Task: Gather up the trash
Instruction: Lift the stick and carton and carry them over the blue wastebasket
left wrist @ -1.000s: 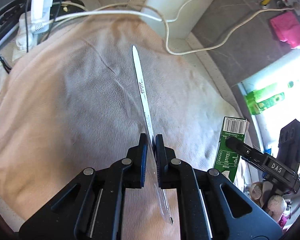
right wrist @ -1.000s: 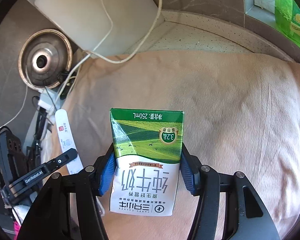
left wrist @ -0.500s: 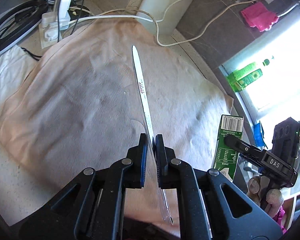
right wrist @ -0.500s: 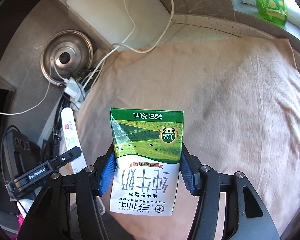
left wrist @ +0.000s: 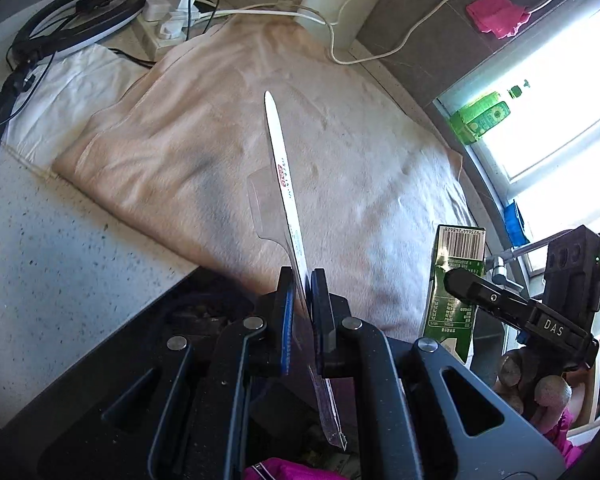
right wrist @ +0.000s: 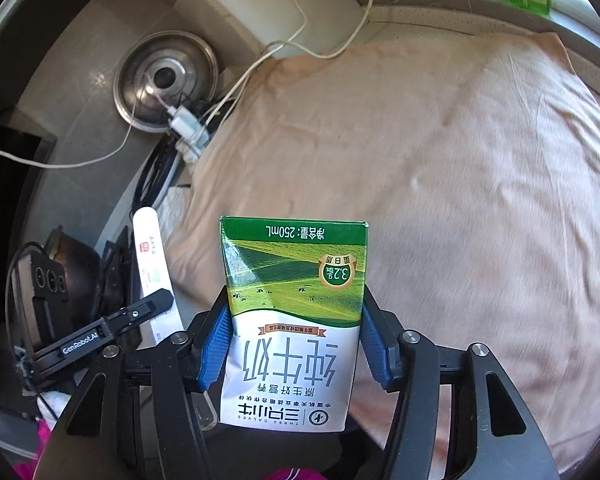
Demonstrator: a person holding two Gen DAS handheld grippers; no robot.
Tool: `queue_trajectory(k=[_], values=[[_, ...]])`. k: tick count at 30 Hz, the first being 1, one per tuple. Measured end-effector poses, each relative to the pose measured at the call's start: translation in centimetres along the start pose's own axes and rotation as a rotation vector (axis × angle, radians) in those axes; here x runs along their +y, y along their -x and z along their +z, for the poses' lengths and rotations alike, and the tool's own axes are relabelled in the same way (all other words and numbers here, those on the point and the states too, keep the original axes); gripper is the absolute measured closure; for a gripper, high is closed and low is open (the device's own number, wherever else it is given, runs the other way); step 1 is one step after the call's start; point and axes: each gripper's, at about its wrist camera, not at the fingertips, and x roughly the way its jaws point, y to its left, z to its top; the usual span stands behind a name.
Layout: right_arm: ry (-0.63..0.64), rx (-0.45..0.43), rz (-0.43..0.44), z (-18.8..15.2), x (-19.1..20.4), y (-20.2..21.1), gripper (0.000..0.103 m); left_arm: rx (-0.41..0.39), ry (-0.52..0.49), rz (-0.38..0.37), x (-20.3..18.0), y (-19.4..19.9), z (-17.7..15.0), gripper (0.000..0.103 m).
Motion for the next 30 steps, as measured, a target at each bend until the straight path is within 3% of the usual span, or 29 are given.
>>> queue_trajectory(k=[15,30], values=[[0.068,0.105,-0.032,-8.5,2.9,-3.2,0.046,0.128,0.015,0.026,4.1,-1.1,-8.5,0.097],[0.108,0.181,-0.128,-14.9,3.0,-8.0,0.046,0.280,-0.029,0.097,6.7,-6.3,-14.0,0.097]])
